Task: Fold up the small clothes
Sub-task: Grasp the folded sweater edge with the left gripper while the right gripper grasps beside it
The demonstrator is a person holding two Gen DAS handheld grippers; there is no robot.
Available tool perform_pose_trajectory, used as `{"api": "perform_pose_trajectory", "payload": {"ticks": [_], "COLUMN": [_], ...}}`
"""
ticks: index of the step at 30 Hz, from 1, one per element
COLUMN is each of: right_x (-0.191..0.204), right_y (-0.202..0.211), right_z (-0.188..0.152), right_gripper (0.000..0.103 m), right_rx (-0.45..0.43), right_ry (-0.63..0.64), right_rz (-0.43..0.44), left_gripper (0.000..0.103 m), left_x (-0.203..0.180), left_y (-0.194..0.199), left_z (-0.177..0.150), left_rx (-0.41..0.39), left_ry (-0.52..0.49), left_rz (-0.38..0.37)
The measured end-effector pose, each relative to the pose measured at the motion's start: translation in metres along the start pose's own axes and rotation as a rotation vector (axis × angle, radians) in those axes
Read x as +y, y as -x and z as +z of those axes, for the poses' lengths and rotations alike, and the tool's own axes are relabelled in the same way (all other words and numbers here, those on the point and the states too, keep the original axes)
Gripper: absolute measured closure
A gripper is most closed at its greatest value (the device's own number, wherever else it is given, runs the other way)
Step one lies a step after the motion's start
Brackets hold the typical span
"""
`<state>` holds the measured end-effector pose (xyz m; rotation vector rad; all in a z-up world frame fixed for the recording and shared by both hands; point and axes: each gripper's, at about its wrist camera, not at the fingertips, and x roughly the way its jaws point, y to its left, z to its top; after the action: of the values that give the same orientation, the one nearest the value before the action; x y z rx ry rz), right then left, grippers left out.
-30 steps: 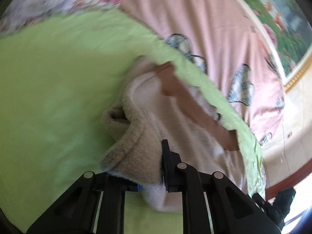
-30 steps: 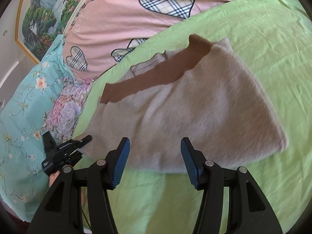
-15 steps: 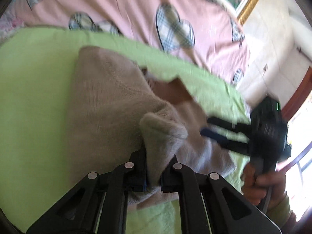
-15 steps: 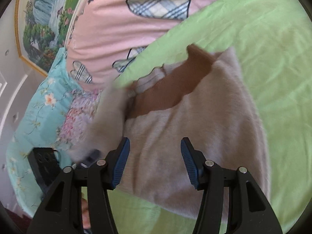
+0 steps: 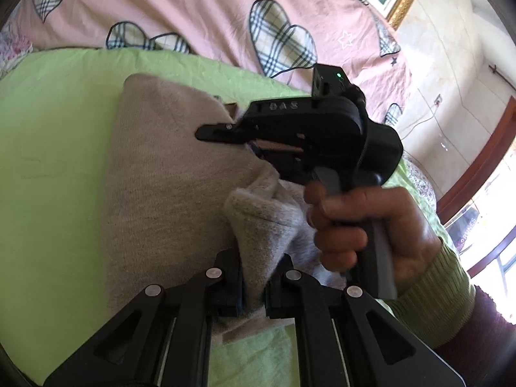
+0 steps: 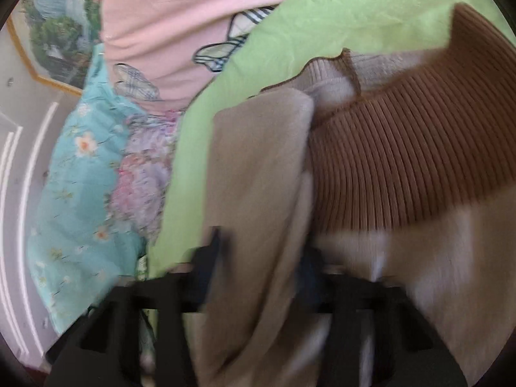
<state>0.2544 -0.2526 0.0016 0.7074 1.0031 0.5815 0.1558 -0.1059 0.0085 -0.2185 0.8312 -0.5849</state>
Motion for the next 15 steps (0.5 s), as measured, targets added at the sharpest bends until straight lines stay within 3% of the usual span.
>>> {"api": "perform_pose_trajectory", "payload": {"ticks": [4,8,12,15], "right_x": [0.026,0.032,-0.005,-0.037], "right_y": [0.037,0.094,0.135,0.144], "right_z": [0.003,0.0,-0.011,-0.019], "right_gripper": [0.087,0.087,0.087,0.087], "right_rx": [-0.078,-0.153,-0.179,-0.167], "right_ry": [0.095,0.159,0.125,0.082], "right_rz": [0.017,-0.02,-0.149,-0.235], "left_gripper": [0.096,0.096,0.096,0.096], "left_x": [-0.029,-0.068,-0.1,-0.114], "left_y": [0.008,-0.007,-0.041,-0.068], "left_z": [0.009,0.012,0.0,-0.011], "left_rx": [-0.027,-0.012,0.045,0.105], "left_ry": [-0.049,-0.095,-0.123,-0.136], "left_rz": [-0.065,-0.145,-0.199,-0.198]}}
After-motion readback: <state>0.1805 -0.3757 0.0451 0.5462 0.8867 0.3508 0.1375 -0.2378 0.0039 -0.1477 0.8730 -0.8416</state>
